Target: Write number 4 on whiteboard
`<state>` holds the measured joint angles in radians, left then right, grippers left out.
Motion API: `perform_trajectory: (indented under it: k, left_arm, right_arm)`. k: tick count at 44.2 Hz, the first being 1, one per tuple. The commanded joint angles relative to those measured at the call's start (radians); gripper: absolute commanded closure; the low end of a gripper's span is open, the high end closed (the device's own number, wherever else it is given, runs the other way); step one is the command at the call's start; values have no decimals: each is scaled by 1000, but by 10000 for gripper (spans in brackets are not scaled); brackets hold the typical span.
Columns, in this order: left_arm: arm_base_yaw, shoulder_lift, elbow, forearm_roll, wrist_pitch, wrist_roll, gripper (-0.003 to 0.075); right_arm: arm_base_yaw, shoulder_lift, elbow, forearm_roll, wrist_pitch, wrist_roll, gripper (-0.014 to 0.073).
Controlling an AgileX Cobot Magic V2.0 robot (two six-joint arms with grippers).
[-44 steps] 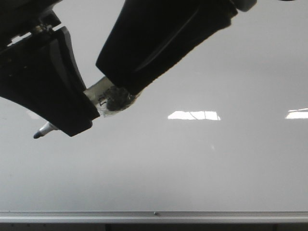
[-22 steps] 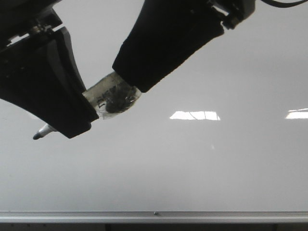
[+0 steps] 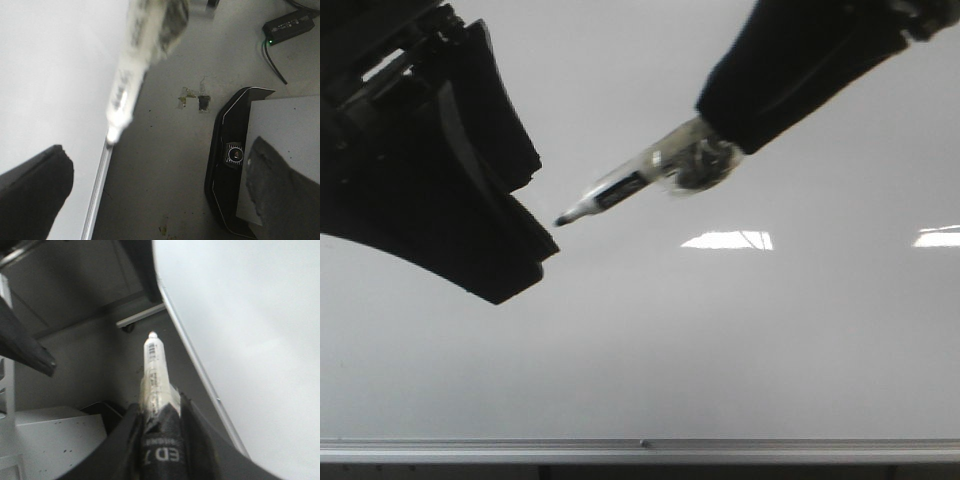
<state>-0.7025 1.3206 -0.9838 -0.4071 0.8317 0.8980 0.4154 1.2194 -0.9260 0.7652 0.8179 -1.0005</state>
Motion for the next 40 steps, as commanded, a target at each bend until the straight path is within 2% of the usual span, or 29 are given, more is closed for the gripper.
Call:
perform_trajectory:
  k: [1,7,10,16,20,26,31,40]
  left_arm:
    - [-6,-29,-33,-35,-38,-12,89]
    - [-6,-29,-33,-35,-38,-12,239]
    - [-6,-29,-33,-35,-38,-12,366]
    - [-6,-29,-33,-35,-38,-12,611]
    - [-6,-29,-33,-35,-38,-12,737]
    - [-6,-29,-33,-35,-39,-12,741]
    - [-6,-29,-33,-35,-43,-12,741]
    - [-6,-29,-33,-37,-45,-12,741]
  right_arm:
    - [-103,-112,37,32,-63,12,656]
    - [-249,-215,99,32,-116,26,656]
    - [-304,-248,111,32,-148,26,656]
    - [-363,-268,111,33,-191,26,656]
    - [-367,-268,111,33,-202,26,656]
    - [-367,-265,111,42,-219,31,656]
    - [-367,-241,98,81,-311,108,656]
    - [-367,-102,-32,81,-345,109,656]
